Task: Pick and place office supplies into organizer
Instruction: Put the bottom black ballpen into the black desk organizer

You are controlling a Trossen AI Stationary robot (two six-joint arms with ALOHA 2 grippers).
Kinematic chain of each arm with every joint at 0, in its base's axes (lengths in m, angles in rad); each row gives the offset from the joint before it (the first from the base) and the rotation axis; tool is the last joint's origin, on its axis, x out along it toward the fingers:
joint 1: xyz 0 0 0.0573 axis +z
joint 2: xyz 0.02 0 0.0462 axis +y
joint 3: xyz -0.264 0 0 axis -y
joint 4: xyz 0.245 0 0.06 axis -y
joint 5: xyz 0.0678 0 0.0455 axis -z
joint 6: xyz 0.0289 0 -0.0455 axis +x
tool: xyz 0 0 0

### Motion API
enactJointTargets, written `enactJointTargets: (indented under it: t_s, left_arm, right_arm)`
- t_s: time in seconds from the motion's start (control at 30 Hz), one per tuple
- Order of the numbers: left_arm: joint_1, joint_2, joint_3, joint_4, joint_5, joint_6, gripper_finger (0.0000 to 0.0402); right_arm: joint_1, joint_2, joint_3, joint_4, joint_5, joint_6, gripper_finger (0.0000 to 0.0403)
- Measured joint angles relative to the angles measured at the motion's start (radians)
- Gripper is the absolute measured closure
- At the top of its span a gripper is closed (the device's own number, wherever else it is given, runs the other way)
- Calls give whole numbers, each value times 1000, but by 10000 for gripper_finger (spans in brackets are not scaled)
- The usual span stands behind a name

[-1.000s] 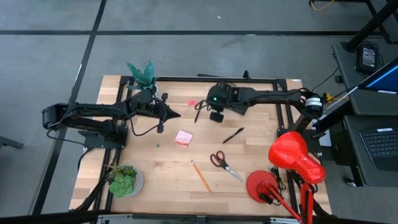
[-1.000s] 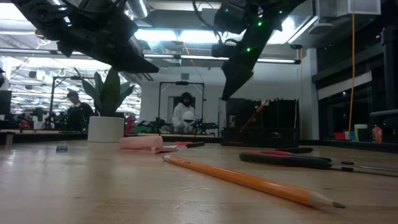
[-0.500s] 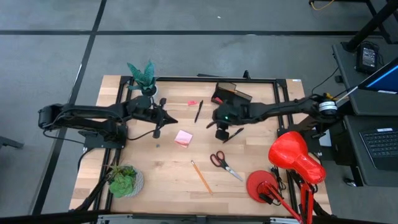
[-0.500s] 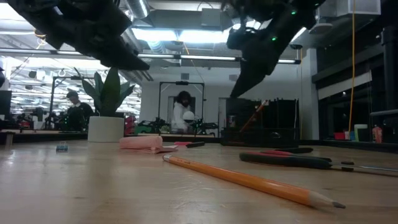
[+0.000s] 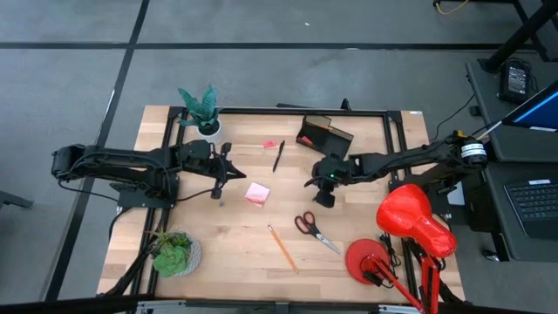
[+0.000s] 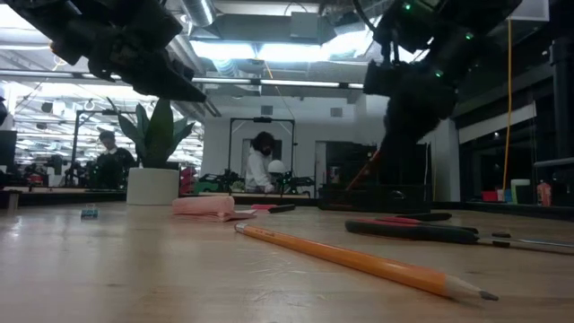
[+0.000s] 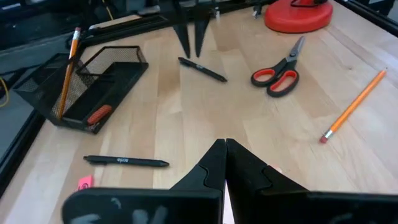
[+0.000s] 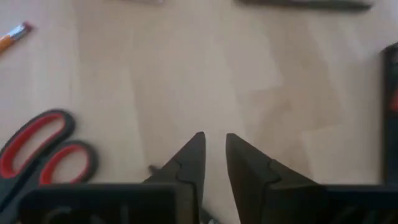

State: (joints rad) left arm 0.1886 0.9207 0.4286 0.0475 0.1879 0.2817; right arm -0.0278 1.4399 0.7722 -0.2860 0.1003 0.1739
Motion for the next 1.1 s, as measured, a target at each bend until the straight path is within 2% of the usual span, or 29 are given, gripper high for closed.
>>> enactJointTargets:
  t_s: [0.13,0.3,0.43,0.63,1.1]
  left_arm:
    - [3,0,0,0,-7,1,400]
    - [3,1,0,-3,-12,-14,398]
    - [3,1,0,-7,-12,-39,400]
    - [3,1,0,-7,-14,-59,399]
    - [3,1,0,1,-14,-62,399]
  right_arm:
    - [3,7,-8,-62,-26,-8,336]
    - [24,7,-8,-132,-24,-166,336]
    - [25,7,-8,-186,-23,-226,336]
    - [25,13,-8,-280,-6,-246,336]
    - [24,51,-8,-278,-5,-288,336]
